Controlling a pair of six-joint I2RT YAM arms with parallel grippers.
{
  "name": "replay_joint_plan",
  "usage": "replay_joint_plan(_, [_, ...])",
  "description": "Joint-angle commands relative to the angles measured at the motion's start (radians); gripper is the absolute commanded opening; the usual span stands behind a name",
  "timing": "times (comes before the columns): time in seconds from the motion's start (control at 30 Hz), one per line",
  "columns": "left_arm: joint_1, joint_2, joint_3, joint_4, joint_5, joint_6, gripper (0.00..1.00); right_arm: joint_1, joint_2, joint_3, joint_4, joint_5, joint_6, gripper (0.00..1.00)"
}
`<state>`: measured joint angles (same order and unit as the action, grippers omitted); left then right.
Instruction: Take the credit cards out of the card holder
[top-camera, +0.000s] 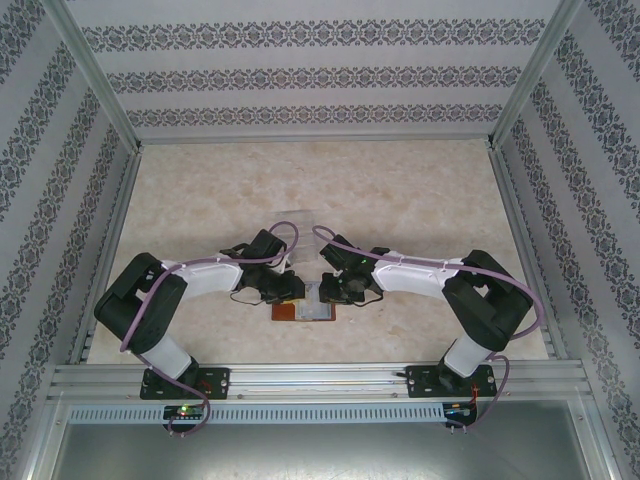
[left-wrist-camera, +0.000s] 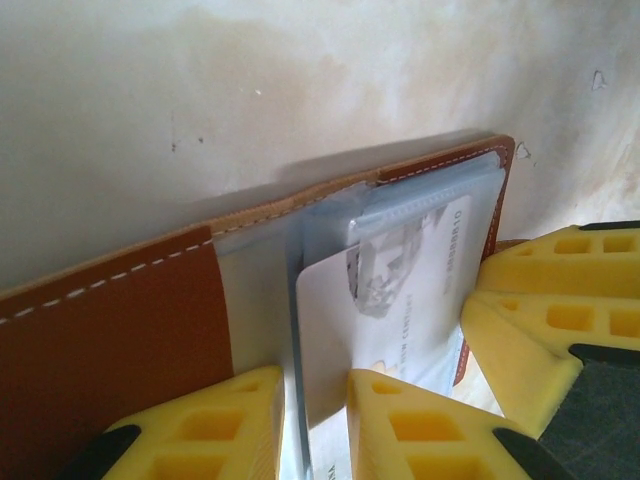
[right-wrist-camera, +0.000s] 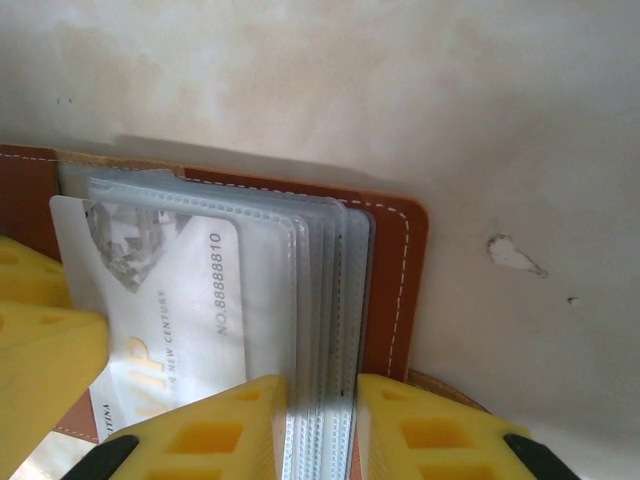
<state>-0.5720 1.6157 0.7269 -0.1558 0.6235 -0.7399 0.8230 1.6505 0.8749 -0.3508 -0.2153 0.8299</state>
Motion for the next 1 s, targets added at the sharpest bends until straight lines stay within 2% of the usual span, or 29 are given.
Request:
replay_joint_plan(0.0, [0.014,0.019,-0.026,0.086,0.043,-0.030,0.23,0.013,0.022,-0.002,-0.016,0.014,-0.015,0.26])
replay_joint_plan(0.37, [0.029,-0.040,-0.017,-0.024,-0.019,0.007,0.13,0.012,0.020,-0.004,-0.024,0.021,-0.016,0.24])
replay_joint_plan(0.97, [0.058,-0.137,0.054,-0.306,-0.132,0.110,0.09,0.011,0.017,-0.001,-0.033,0.025,-0.020,0.24])
